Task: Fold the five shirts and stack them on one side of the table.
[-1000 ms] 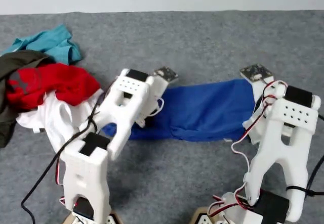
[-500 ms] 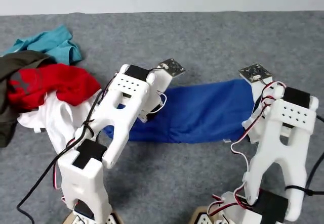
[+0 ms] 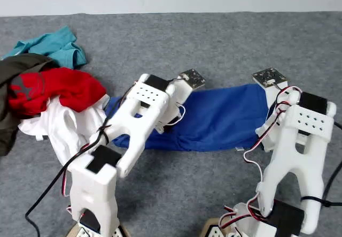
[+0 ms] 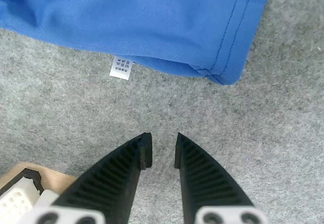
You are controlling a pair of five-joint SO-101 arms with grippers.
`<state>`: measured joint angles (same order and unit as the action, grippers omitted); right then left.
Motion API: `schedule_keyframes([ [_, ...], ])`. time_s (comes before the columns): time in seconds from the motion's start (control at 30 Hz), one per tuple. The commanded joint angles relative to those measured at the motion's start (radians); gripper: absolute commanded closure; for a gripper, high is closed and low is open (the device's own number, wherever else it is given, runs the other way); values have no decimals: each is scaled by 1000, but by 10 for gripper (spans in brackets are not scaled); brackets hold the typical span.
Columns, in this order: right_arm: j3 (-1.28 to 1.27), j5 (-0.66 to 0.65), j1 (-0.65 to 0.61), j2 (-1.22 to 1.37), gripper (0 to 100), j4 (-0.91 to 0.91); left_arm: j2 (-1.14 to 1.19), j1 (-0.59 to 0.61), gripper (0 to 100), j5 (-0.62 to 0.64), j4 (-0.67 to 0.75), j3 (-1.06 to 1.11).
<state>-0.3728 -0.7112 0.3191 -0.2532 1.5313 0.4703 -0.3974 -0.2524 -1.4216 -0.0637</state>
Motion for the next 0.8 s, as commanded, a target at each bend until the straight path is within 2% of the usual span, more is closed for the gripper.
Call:
schedule_keyframes([
  [0.0, 5, 11, -12, -31, 909, -10, 40, -2, 997, -11, 49, -10],
  [0.2, 5, 11, -12, -7, 909, -10, 71, -3, 997, -11, 64, -25],
  [0.47, 9, 12, -10, 53, 909, -7, 51, 3, 997, -12, -193, -219],
  [0.63, 11, 12, -12, 53, 909, -5, -25, -29, 997, -12, -250, -280],
  [0.77, 11, 12, -10, 53, 909, -8, -35, -106, 997, -12, -270, -249],
])
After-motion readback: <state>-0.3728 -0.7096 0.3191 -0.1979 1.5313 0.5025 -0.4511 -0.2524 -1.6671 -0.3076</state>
